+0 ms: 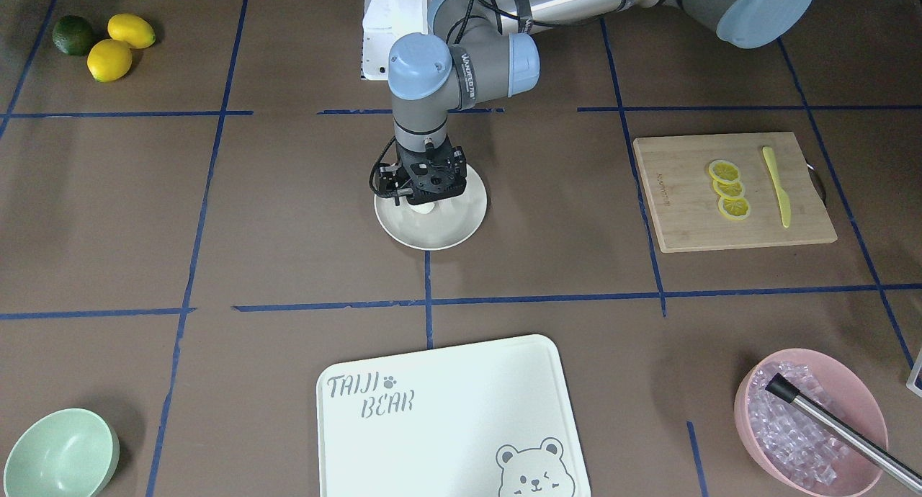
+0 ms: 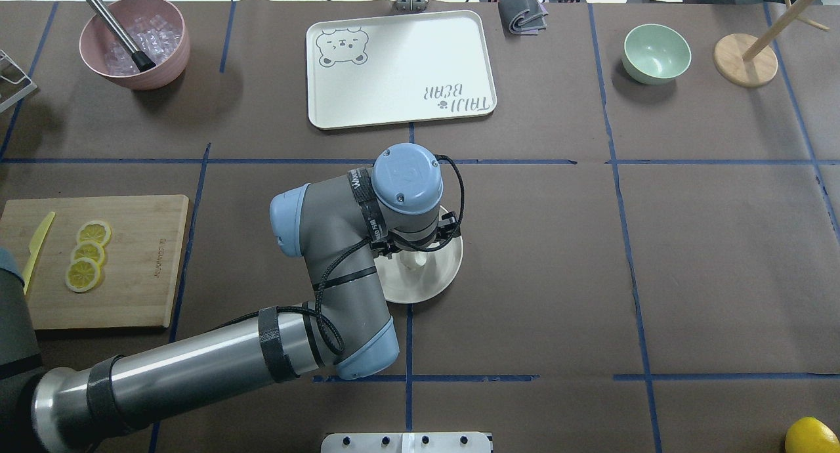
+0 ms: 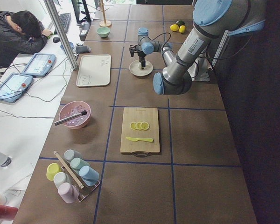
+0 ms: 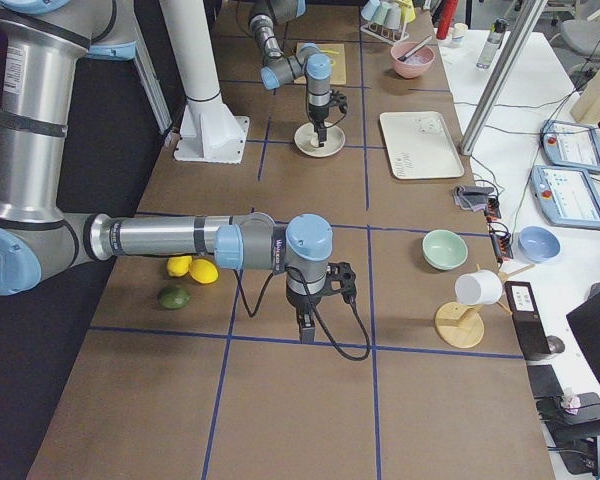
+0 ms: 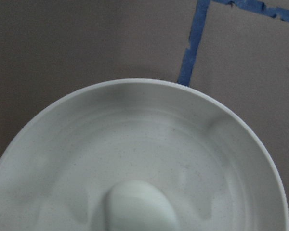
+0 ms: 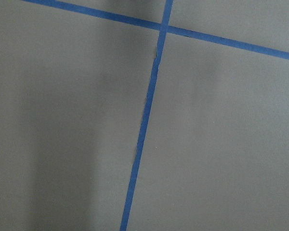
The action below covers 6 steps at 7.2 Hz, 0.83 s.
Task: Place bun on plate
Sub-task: 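Lower the bun onto the plate and open the left gripper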
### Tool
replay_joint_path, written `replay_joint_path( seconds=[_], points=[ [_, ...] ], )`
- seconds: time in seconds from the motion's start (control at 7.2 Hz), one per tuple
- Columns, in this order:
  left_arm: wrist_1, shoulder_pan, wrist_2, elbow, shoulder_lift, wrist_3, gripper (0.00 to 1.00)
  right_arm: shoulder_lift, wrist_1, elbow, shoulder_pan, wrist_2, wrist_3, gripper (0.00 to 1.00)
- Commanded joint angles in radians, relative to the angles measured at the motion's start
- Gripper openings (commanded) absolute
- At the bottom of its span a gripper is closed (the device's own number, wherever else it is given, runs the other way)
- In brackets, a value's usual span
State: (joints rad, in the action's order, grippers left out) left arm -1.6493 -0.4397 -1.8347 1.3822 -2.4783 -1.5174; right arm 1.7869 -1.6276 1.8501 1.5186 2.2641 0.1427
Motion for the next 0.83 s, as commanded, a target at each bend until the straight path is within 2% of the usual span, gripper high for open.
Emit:
replay_joint_path(
  seconds=[0.0,0.14,0.28,0.56,0.69],
  points=[
    [0.012,-0.020,-0.012,0.033,0.007,0.034,1.00,-0.003,0.000,0.000,0.000,0.000,0.000,1.00],
    [0.072,-0.061,-0.085,0.088,0.042,0.110,1.00,-0.001,0.000,0.000,0.000,0.000,0.000,1.00],
    [0.132,-0.098,-0.124,0.201,0.121,0.217,1.00,-0.001,0.000,0.000,0.000,0.002,0.000,1.00],
    [0.224,-0.218,-0.222,0.463,0.359,0.494,1.00,-0.001,0.000,0.000,0.000,0.002,0.000,1.00],
    [0.264,-0.306,-0.274,0.563,0.466,0.682,1.00,-0.001,0.000,-0.002,0.000,0.002,0.000,1.00]
  ],
)
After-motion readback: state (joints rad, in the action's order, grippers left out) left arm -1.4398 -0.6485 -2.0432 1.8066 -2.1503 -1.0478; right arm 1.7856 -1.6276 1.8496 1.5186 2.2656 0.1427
